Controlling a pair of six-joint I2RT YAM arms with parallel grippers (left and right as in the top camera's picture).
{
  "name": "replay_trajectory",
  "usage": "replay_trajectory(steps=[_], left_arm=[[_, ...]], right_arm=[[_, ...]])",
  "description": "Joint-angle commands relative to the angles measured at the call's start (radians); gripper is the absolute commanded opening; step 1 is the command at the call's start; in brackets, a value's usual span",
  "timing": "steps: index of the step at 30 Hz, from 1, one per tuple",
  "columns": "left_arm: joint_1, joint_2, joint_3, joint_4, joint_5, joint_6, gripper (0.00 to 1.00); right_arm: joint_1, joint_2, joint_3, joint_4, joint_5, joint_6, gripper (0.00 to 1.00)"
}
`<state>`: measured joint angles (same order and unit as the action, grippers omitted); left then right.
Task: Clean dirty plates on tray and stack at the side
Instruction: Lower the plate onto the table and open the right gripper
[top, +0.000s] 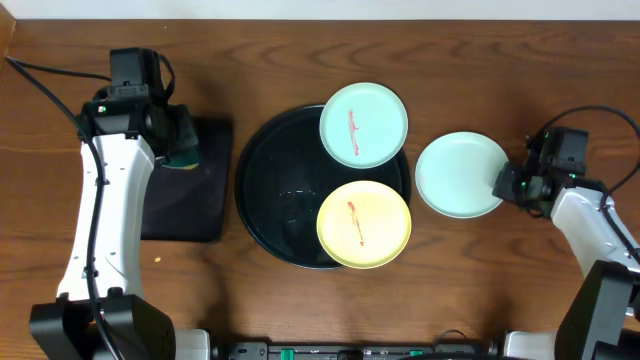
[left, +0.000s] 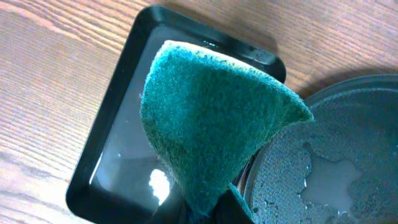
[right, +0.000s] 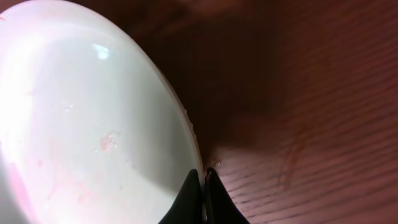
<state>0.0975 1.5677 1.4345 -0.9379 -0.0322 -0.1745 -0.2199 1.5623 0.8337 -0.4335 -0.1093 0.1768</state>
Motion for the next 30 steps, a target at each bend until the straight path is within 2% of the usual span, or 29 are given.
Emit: replay_trajectory(steps=[1,6,12,17,26,30], left_arm=[[0.004,0.007,-0.009,0.005,-0.002,0.02,0.07],[0.004,0.007,-0.009,0.005,-0.001,0.02,0.07],[0.002,0.007,-0.009,0.005,0.005,0.021,0.07],[0.001,0.007,-0.009,0.016,0.095,0.021,0.07],[0.001,0.007,-0.009,0.012,0.104,0.02,0.08],[0.001,0.007,-0.009,0.012,0.104,0.02,0.07]], right_arm=[[-0.003,-0.005,-0.01,0.003,-0.011,0.01,0.14],[-0.002,-0.009,0.021,-0.04,-0.031,0.025,0.4],[0.024,-0.023,0.214,-0.293,-0.123,0.039,0.44],[0.121,-0.023,0.308,-0.369,-0.365,0.02,0.44],[0.401,0.011,0.307,-0.474,-0.2,0.101,0.5],[0.48,0.052,0.307,-0.491,-0.164,0.129,0.5]])
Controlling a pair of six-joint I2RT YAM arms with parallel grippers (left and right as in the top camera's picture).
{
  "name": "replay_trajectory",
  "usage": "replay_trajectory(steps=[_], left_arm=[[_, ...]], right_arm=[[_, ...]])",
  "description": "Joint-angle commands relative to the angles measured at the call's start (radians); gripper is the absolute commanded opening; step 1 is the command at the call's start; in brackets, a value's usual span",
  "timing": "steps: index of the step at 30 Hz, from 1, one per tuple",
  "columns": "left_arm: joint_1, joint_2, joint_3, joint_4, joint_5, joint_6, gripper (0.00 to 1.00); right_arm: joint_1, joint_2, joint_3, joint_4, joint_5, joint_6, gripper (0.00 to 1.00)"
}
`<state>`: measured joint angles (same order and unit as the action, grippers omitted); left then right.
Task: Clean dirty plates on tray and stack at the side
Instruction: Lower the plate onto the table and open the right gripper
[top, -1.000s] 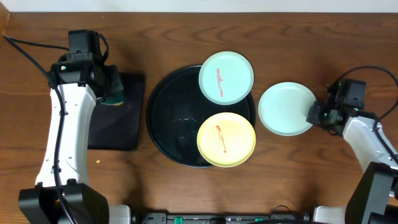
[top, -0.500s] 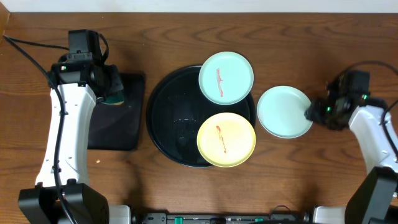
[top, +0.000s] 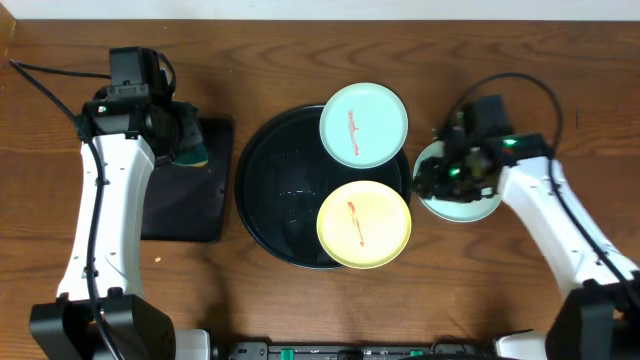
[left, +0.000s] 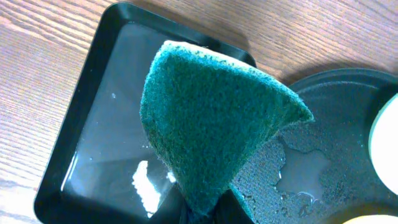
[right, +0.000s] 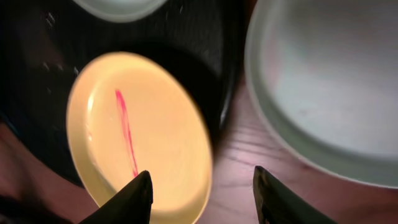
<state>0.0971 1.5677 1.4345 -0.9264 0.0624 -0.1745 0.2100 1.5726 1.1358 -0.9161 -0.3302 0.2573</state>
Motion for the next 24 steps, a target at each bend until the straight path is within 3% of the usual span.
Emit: replay_trajectory(steps=[1,9,15,24], left_arm=[[0.002,0.007,-0.009,0.001,0.009,0.02,0.07],[0.002,0.007,-0.009,0.001,0.009,0.021,0.07],[0.002,0.008,-0.009,0.001,0.009,0.02,0.07],[0.002,0.008,-0.009,0.001,0.009,0.021,0.08]], right_arm=[[0.077,0.069,0.005,-0.015,0.057,0.062,0.5],[0.129,0.185,0.005,-0.046,0.057,0.098,0.41],[0.147,0.201,0.003,-0.03,0.072,0.098,0.14],[0.199,0.209,-0.019,0.002,0.122,0.13,0.15]])
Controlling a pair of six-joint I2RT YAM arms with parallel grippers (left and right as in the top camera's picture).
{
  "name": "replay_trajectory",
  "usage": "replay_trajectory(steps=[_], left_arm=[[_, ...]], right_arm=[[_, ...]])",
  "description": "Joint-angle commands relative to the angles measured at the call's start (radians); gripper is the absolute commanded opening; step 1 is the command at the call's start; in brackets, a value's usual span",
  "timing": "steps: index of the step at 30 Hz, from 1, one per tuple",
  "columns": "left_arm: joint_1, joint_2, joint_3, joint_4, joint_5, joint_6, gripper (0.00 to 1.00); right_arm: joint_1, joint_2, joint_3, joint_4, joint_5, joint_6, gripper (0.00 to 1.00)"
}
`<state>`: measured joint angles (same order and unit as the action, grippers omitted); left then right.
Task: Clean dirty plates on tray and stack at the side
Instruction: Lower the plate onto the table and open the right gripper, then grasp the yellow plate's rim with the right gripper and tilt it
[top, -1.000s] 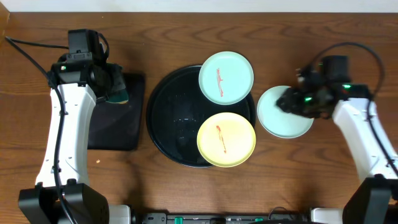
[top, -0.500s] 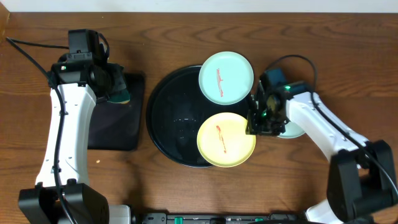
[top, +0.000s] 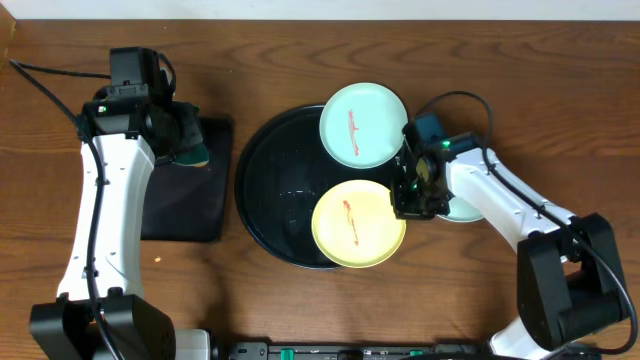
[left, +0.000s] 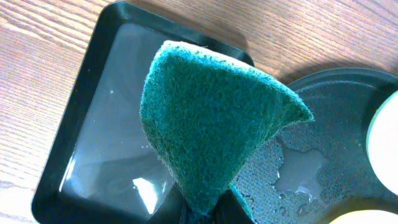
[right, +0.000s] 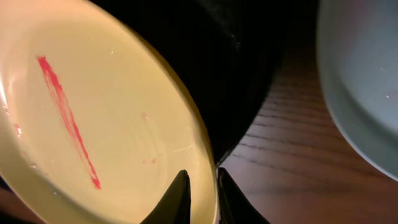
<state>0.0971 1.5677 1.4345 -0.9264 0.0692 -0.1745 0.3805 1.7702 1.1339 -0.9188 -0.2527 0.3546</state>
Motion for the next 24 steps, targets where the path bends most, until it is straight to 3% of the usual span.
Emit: replay_trajectory(steps=[1,6,11,24], left_arm=[[0.002,0.008,-0.009,0.001,0.002,0.021,0.07],[0.002,0.008,-0.009,0.001,0.002,0.021,0.07],[0.002,0.008,-0.009,0.001,0.002,0.021,0.07],[0.002,0.037,-0.025,0.001,0.003,0.02,0.07]], right_arm=[[0.034,0.016,-0.02,0.007,0.049,0.034,0.14],[0.055,0.021,-0.02,0.029,0.05,0.039,0.01],[0.09,0.021,-0.018,0.1,0.011,0.039,0.01],[0.191,0.055,-0.008,0.437,0.095,0.232,0.01]])
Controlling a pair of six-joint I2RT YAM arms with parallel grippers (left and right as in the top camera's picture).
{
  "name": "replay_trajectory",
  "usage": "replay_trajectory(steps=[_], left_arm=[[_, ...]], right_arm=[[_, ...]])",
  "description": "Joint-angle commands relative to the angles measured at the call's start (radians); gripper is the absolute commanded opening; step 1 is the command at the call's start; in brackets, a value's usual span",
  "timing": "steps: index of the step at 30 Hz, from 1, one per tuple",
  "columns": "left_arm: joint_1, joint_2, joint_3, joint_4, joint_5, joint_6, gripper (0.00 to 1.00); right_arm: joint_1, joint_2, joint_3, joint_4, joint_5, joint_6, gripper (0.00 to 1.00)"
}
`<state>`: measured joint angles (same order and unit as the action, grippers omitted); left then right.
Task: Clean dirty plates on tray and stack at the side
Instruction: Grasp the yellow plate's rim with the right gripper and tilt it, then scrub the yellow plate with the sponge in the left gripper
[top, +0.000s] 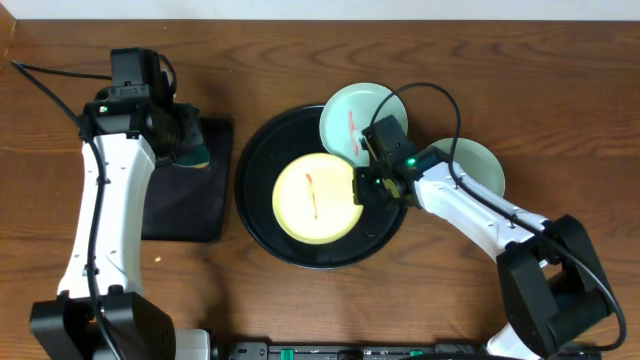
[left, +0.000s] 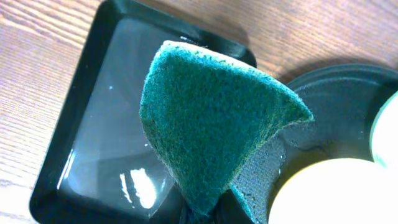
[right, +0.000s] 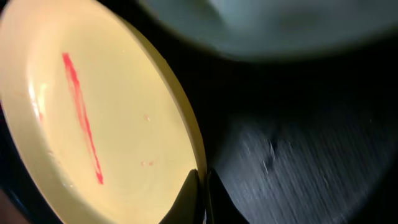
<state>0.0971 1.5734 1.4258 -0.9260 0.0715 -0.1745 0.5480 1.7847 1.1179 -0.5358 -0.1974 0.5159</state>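
A yellow plate (top: 315, 198) with a red streak lies in the middle of the round black tray (top: 262, 150). My right gripper (top: 366, 186) is shut on its right rim (right: 198, 149). A mint plate (top: 345, 110) with a red streak sits at the tray's far right edge. Another mint plate (top: 478, 160), unmarked, lies on the table to the right of the tray. My left gripper (left: 200, 208) is shut on a folded green sponge (left: 214, 118) and hangs over the square black tray (top: 185, 205) at the left.
The square black tray (left: 93, 130) holds a shallow wet film. My right arm's cable (top: 440, 100) loops over the two mint plates. Wet patches show on the round tray's floor (right: 292, 155).
My right gripper, which stood narrowly parted about the yellow plate's rim at the tray's front right, is now shut on it, and the plate lies in the tray's middle. The left gripper stays put.
My right gripper was shut at the clean mint plate's right rim on the table. Then it hung open over the tray's right edge, then closed in on the yellow plate's rim. Now that plate lies mid-tray. My left gripper held the sponge over the square tray throughout.
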Motion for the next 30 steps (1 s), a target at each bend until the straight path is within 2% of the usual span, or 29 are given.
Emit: replay_trajectory(steps=[1,10,11,12,15,17,22,26,30], left_arm=[[0.002,0.037,-0.016,0.001,0.0,0.02,0.07],[-0.038,0.053,-0.016,0.049,0.0,-0.008,0.07],[-0.05,0.054,-0.016,0.06,0.0,-0.015,0.07],[-0.069,0.054,-0.016,0.071,0.0,-0.019,0.07],[-0.114,0.059,-0.016,0.091,0.0,-0.026,0.07],[-0.141,0.068,-0.016,0.1,0.0,-0.041,0.08],[-0.191,0.092,-0.016,0.09,0.0,-0.103,0.07],[-0.236,0.093,-0.016,0.077,0.009,-0.146,0.07],[-0.297,0.093,-0.016,0.059,0.03,-0.164,0.07]], right_arm=[[0.029,0.053,0.009,0.069,0.039,0.082,0.01],[0.064,0.112,0.01,0.084,0.02,0.124,0.03],[0.063,0.112,0.01,0.084,0.02,0.124,0.09],[0.062,0.112,0.01,0.093,0.02,0.121,0.23],[0.057,0.112,0.01,0.111,0.021,0.081,0.33],[0.051,0.114,0.014,0.114,0.026,0.057,0.33],[0.043,0.127,0.014,0.129,0.029,0.021,0.2],[0.043,0.132,0.014,0.129,0.029,0.021,0.15],[0.043,0.132,0.014,0.131,0.029,0.021,0.01]])
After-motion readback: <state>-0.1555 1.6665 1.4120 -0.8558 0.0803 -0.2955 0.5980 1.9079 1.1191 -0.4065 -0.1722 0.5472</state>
